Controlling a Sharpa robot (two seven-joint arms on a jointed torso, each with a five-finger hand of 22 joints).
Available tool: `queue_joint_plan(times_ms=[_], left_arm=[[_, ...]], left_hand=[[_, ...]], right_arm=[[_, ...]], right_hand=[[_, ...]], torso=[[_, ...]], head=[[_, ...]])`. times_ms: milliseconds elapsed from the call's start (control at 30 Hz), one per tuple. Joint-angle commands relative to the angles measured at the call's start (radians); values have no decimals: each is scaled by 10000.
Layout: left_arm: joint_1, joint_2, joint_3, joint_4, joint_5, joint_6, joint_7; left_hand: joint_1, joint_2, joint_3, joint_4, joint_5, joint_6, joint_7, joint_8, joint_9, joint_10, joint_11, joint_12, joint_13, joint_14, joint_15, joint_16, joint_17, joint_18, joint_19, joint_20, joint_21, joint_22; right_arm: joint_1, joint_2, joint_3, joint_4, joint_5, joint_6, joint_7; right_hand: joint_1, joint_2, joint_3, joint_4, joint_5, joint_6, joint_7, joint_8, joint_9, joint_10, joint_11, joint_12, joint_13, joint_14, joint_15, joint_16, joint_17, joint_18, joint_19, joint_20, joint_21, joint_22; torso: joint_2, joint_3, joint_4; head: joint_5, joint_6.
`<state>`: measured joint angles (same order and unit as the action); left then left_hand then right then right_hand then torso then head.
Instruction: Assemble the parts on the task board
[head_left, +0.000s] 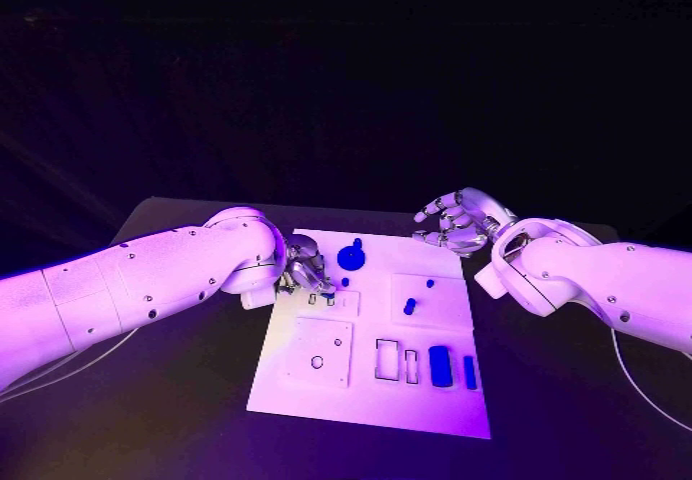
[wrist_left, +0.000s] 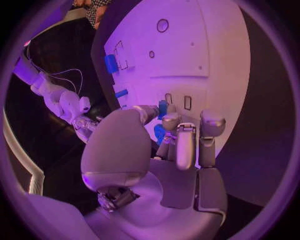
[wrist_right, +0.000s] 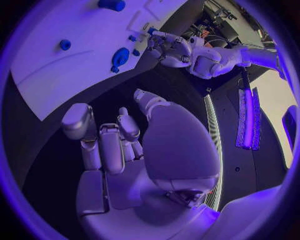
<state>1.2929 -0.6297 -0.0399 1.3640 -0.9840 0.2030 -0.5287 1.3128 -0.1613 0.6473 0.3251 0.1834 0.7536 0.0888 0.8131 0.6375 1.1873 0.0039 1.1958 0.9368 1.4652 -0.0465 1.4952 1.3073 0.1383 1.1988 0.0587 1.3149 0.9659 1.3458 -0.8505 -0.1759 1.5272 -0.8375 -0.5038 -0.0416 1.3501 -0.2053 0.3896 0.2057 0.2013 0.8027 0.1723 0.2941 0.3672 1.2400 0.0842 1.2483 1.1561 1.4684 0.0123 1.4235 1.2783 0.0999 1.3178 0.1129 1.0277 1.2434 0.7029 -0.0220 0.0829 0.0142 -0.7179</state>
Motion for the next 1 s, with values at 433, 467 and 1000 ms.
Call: queue_joint_plan(times_ms=[433, 467, 1000], left_arm=[[-52, 293, -40, -98, -800, 34, -106], [-55, 305, -44, -101, -819, 60, -117], [-93, 369, -71, -125, -1068, 388, -370]], left_hand=[[-848, -481, 2498, -1992, 273, 466, -225, 89, 1644, 606, -108, 331, 420, 715, -171, 140, 1504, -229, 165, -79, 186, 206], [-894, -491, 2529, -2019, 305, 486, -233, 92, 1660, 635, -116, 347, 444, 720, -177, 144, 1512, -232, 181, -86, 197, 226], [-1192, -532, 2648, -2152, 511, 626, -297, 131, 1764, 829, -172, 460, 582, 726, -227, 133, 1491, -275, 342, -132, 306, 455]], right_arm=[[-32, 8, 3, 38, -92, 111, 49], [-32, 9, 3, 40, -92, 110, 49], [-33, 4, 3, 69, -96, 126, 62]], right_hand=[[17, -44, -6, 52, 44, -67, -11, 37, -15, -56, -1, -57, -10, 256, -56, -60, -10, 137, -48, -19, -40, -3], [17, -44, -6, 52, 44, -67, -11, 37, -15, -56, -1, -57, -10, 256, -56, -60, -10, 137, -48, -19, -40, -3], [20, -46, -1, 60, 63, -74, -12, 53, -19, -57, -4, -64, -24, 259, -58, -71, -13, 140, -49, -21, -74, -22]], torso=[[4, 19, -13], [6, 17, -14], [11, 11, -16]], head=[[38, -31], [38, -35], [81, -70]])
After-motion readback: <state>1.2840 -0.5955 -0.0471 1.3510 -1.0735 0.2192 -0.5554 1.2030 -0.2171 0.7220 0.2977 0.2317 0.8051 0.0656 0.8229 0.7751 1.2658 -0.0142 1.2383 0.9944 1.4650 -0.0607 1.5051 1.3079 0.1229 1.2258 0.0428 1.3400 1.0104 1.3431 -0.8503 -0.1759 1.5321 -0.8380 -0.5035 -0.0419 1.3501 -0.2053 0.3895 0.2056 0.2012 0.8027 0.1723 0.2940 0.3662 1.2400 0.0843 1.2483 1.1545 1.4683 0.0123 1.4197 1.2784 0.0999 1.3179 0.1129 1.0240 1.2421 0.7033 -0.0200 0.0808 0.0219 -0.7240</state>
